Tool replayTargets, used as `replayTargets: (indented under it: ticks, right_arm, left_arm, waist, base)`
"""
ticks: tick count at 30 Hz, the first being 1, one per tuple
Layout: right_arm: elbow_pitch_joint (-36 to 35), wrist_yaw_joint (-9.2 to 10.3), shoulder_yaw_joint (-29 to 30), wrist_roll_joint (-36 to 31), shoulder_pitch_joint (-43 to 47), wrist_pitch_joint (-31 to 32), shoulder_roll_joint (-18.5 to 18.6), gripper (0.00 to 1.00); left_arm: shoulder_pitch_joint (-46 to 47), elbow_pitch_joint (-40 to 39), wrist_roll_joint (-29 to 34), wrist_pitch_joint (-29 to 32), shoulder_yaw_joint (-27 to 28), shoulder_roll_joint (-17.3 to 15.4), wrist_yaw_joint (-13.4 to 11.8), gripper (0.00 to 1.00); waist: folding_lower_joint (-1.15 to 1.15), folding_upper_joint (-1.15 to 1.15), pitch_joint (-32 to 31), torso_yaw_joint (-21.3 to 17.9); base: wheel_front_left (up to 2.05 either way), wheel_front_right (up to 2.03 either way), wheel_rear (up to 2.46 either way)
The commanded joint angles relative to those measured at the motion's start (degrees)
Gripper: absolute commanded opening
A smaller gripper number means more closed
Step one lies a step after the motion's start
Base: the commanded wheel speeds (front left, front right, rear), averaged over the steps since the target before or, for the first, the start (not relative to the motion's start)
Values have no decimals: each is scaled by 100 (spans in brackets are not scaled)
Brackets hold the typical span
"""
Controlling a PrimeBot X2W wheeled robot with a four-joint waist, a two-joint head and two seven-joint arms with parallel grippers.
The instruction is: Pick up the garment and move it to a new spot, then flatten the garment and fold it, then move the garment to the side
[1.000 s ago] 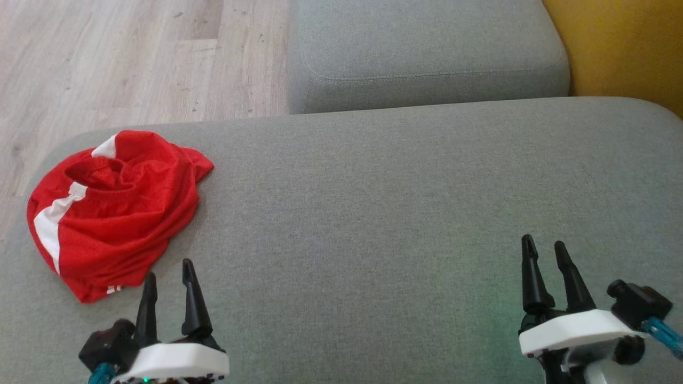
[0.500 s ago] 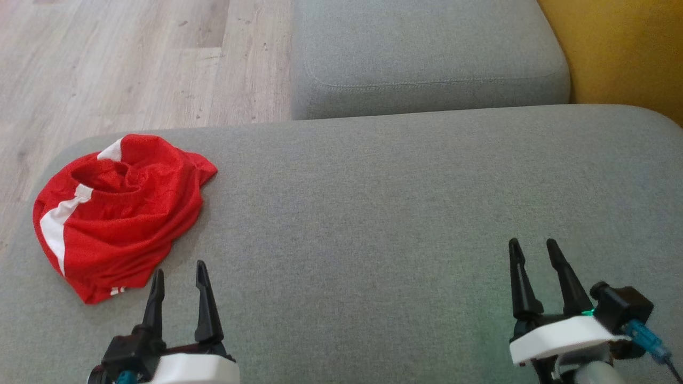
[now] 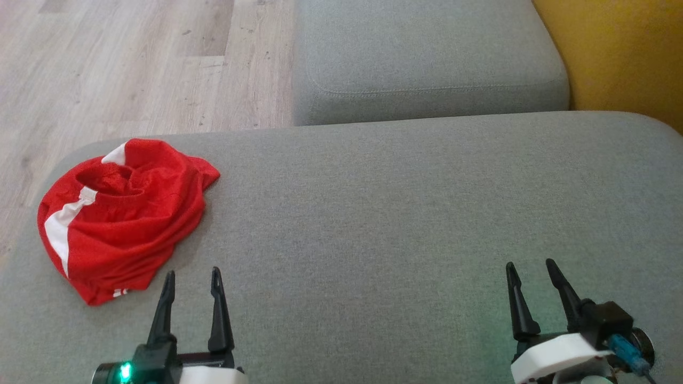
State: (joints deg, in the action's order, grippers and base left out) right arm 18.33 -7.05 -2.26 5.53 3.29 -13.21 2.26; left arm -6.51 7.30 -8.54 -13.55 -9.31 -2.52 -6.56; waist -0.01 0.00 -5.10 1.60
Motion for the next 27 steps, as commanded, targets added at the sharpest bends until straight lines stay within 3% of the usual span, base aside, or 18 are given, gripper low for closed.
replayTargets:
  ticks: [1,20,24,27]
  right_arm:
    - [-138,-43,-111,-199,-149,-127,61,100]
    - [-7,-44,-47,-355,-159,-179,62,100]
    - [6,-44,-37,-348,-129,-179,62,100]
    - [38,-44,-60,-346,-64,-179,62,100]
  left_arm:
    - [126,-168,201,-94,122,-35,-49,100]
    - [144,179,350,-145,152,-36,-145,100]
    - [166,249,348,-145,145,-36,-165,100]
    - [201,329,306,-145,161,-36,-188,100]
  waist:
    - [1,0,-5,-2]
    - [1,0,-23,37]
    - [1,0,-33,151]
    - [1,0,-34,481]
  base:
    - [0,0,0]
    - [0,0,0]
    - [0,0,0]
    - [0,0,0]
